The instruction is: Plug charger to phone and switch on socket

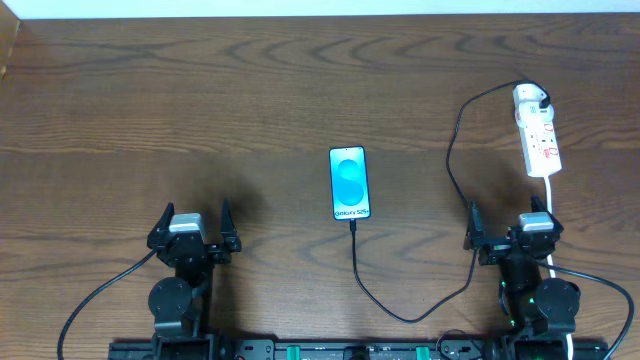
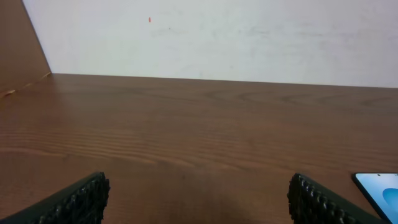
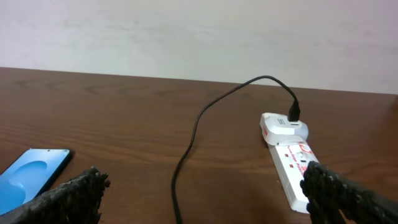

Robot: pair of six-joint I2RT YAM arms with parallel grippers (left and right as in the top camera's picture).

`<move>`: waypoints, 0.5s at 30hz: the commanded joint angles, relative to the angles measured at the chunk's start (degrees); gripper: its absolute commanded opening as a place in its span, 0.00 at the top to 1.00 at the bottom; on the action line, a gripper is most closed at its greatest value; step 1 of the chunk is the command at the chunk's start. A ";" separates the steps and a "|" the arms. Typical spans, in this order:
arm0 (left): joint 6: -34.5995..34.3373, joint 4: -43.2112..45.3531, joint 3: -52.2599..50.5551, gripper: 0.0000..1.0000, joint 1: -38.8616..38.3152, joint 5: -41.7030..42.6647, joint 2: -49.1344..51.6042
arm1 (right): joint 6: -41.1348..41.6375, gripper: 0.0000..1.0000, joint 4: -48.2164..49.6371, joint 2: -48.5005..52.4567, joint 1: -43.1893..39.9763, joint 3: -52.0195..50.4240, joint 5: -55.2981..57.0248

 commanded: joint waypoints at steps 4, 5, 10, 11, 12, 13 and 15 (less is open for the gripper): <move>-0.48 -2.10 -0.98 0.08 0.35 -0.68 -0.35 | -0.70 0.01 -0.20 -0.57 0.31 -0.07 -0.46; -0.48 -2.10 -0.98 0.08 0.35 -0.68 -0.35 | -0.70 0.01 -0.17 -0.57 0.31 -0.09 -0.46; -0.48 -2.10 -0.98 0.09 0.35 -0.68 -0.35 | -0.70 0.01 -0.17 -0.57 0.31 -0.07 -0.46; -0.48 -2.10 -0.98 0.09 0.35 -0.68 -0.35 | -0.70 0.01 -0.20 -0.57 0.31 -0.07 -0.46; -0.48 -2.10 -0.98 0.08 0.35 -0.68 -0.35 | -0.70 0.01 -0.20 -0.57 0.31 -0.07 -0.46; -0.48 -2.10 -0.98 0.08 0.35 -0.68 -0.35 | -0.70 0.01 -0.20 -0.57 0.31 -0.07 -0.46; -0.48 -2.10 -0.98 0.09 0.35 -0.68 -0.35 | -0.70 0.01 -0.20 -0.57 0.31 -0.07 -0.46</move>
